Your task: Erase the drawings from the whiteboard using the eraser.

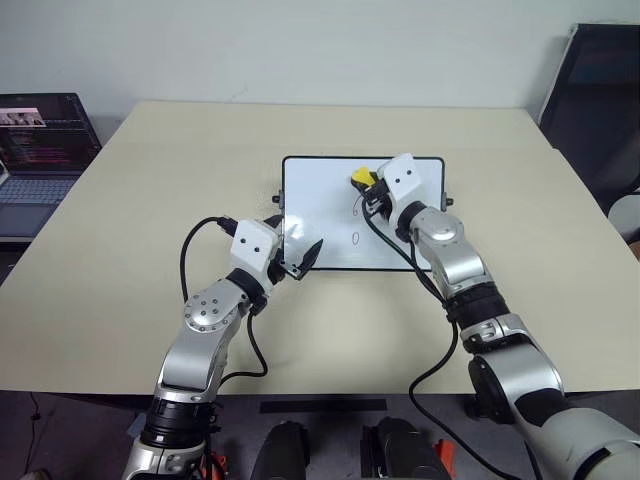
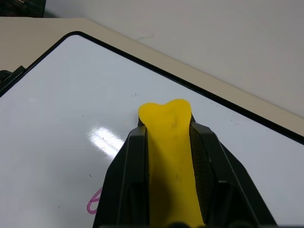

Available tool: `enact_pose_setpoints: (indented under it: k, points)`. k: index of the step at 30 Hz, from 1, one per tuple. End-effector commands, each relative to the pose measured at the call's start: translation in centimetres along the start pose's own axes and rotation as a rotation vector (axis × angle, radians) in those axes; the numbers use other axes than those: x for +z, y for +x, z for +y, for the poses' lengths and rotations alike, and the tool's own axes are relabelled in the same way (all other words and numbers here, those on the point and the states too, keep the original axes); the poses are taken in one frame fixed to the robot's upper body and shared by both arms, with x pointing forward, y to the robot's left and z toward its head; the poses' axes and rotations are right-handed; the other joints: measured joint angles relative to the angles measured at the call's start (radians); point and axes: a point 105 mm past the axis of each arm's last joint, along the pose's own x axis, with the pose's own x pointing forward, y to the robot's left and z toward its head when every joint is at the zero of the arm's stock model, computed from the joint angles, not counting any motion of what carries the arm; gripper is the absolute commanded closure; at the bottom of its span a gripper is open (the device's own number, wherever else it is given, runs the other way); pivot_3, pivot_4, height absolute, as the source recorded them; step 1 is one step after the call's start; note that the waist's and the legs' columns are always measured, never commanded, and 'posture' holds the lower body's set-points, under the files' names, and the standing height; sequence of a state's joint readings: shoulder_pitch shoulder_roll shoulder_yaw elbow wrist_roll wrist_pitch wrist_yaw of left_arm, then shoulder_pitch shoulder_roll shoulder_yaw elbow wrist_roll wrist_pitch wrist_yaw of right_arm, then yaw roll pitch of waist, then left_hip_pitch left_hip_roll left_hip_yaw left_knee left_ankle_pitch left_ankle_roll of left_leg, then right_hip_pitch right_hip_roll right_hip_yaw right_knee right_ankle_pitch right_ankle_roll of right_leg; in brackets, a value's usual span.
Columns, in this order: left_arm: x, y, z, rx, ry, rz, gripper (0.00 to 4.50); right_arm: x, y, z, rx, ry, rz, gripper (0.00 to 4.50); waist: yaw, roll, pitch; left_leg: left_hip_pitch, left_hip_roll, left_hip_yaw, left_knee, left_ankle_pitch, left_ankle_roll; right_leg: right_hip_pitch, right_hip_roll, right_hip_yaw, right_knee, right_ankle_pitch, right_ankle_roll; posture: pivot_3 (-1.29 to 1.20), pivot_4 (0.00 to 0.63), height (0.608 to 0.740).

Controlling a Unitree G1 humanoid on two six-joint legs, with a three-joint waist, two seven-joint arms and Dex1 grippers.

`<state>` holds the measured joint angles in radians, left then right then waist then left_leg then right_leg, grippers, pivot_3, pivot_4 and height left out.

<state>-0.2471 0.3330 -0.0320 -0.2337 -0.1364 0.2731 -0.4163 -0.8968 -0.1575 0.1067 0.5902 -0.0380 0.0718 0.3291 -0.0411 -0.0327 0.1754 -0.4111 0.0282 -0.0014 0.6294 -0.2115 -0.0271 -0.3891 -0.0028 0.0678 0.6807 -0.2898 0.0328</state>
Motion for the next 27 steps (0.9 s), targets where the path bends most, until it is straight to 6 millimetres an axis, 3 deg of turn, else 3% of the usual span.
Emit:
enact_pose_setpoints:
  k: [1,14,19,27]
  points:
    - [1.5,0.1,0.1,-0.002,0.019,-0.057,0.00,0.1,-0.4,-2.7,-0.101,-0.020,0.008,3.63,0.004,0.000,0.000,0.000,0.000,0.000,0.000,0.000,0.000,0.000,0.000,0.000,0.000,0.000,0.000,0.00,0.150,0.740]
    - [1.5,0.5,0.1,-0.015,0.017,-0.066,0.00,0.5,-0.8,-3.0,-0.125,-0.015,-0.014,3.63,0.008,0.000,0.000,0.000,0.000,0.000,0.000,0.000,0.000,0.000,0.000,0.000,0.000,0.000,0.000,0.00,0.150,0.740]
    - [1.5,0.5,0.1,-0.017,0.017,-0.069,0.00,1.9,-1.2,-2.5,-0.094,0.033,-0.073,3.63,0.008,0.000,0.000,0.000,0.000,0.000,0.000,0.000,0.000,0.000,0.000,0.000,-0.001,0.000,0.000,0.00,0.150,0.740]
    - [1.7,0.4,-0.3,-0.030,0.004,-0.076,0.00,4.5,-3.8,-2.5,-0.045,0.112,-0.070,3.63,0.009,0.000,0.000,-0.004,0.000,-0.002,-0.001,0.000,0.000,-0.003,0.000,-0.001,-0.001,0.000,0.000,0.00,0.150,0.740]
